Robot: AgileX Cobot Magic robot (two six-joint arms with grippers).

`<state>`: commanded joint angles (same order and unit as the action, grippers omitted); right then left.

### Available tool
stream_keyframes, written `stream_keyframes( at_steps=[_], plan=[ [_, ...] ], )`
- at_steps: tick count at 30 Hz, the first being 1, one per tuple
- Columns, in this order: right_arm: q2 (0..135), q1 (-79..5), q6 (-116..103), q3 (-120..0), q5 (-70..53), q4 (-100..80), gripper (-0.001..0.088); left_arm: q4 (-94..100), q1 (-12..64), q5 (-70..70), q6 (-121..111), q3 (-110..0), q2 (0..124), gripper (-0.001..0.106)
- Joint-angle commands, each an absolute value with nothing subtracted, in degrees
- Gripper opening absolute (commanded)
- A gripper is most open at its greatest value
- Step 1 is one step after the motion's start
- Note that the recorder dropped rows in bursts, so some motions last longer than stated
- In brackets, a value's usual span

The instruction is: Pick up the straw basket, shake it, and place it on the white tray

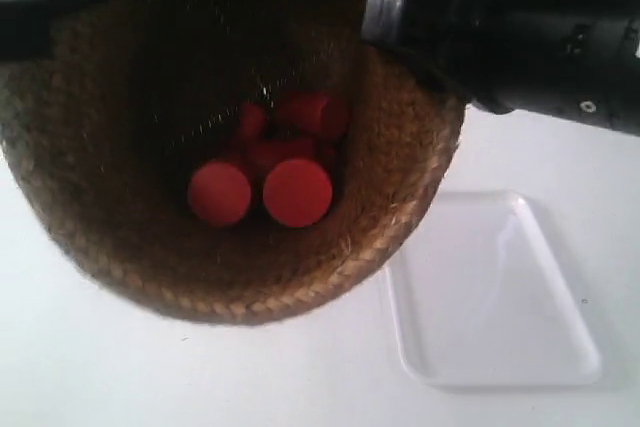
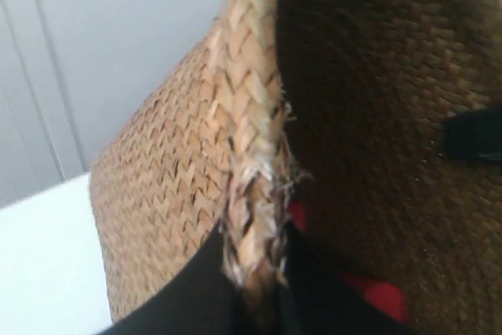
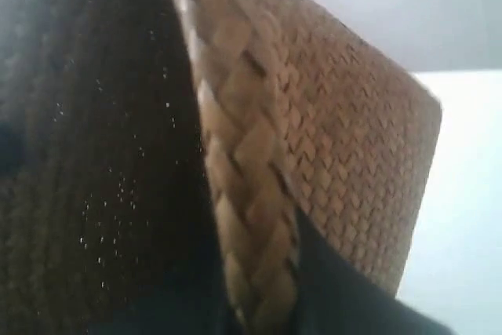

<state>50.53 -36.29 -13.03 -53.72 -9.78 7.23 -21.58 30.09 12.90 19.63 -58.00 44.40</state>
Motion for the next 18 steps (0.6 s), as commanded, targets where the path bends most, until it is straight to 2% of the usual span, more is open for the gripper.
stream_keyframes(
  at_steps=[2, 3, 6, 9, 10, 14, 18],
  plan=[
    [55.13, -35.21, -11.61, -49.81, -2.34, 5.07, 0.0000, -21.32, 30.09, 5.99, 20.63, -51.58, 48.33, 0.000],
    [58.77, -33.64, -11.76, -49.44, -2.67, 5.07, 0.0000, -21.70, 29.97, 4.25, 20.11, -50.24, 50.08, 0.000],
    [54.16, -34.34, -12.44, -55.14, -15.06, 6.57, 0.0000, -22.22, 30.64, 8.31, 18.08, -56.23, 45.71, 0.000],
    [56.44, -34.11, -10.56, -49.60, -2.91, 2.58, 0.0000, -19.18, 30.64, 5.27, 18.46, -52.82, 48.42, 0.000],
    [58.16, -33.85, -10.56, -49.22, -2.35, 2.73, 0.0000, -18.80, 30.54, 5.01, 18.46, -52.53, 49.72, 0.000],
    [52.28, -34.84, -12.14, -55.90, -10.46, 3.57, 0.0000, -22.19, 30.56, 11.31, 17.33, -58.91, 46.56, 0.000],
    [50.53, -34.54, -12.34, -54.87, -8.64, -0.99, 0.0000, -18.76, 30.30, 9.70, 17.78, -58.38, 46.24, 0.000]
  ],
)
